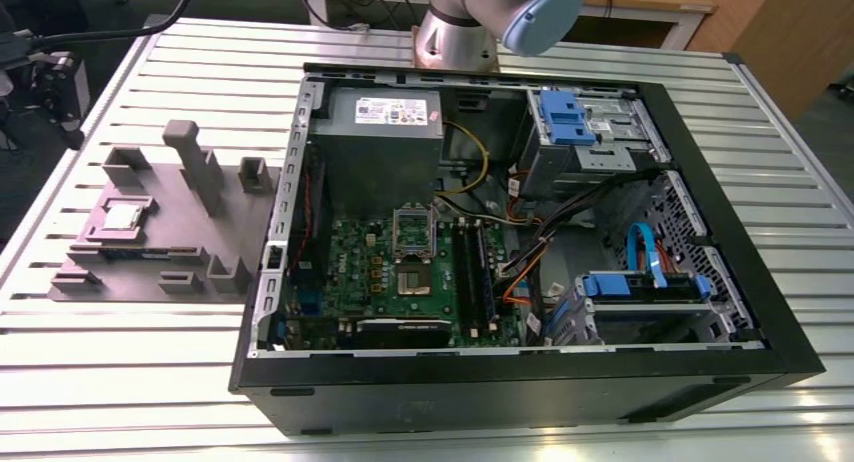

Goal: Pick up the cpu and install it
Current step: 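Pick up the cpu and move it towards the insertion slot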

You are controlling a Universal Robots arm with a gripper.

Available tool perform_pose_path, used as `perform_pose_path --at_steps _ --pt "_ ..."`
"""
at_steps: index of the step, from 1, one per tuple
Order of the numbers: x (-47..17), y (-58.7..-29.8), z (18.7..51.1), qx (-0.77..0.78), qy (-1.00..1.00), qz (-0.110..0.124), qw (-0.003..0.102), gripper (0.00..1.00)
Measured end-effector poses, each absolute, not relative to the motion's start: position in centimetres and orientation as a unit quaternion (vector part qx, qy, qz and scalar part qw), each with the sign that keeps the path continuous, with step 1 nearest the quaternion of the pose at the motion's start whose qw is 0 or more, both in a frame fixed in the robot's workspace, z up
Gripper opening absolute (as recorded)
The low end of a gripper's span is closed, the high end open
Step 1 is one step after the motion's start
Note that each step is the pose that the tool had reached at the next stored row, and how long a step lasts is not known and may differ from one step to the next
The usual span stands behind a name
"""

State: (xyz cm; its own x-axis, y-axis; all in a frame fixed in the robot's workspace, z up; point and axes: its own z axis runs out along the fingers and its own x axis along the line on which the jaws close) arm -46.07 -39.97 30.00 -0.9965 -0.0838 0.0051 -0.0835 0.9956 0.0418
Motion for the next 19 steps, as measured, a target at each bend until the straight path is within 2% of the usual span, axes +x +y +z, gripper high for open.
perform_pose_path --at_steps 19 --pt "-45.99 -40.33 29.24 0.042 -0.999 -0.021 0.003 0.50"
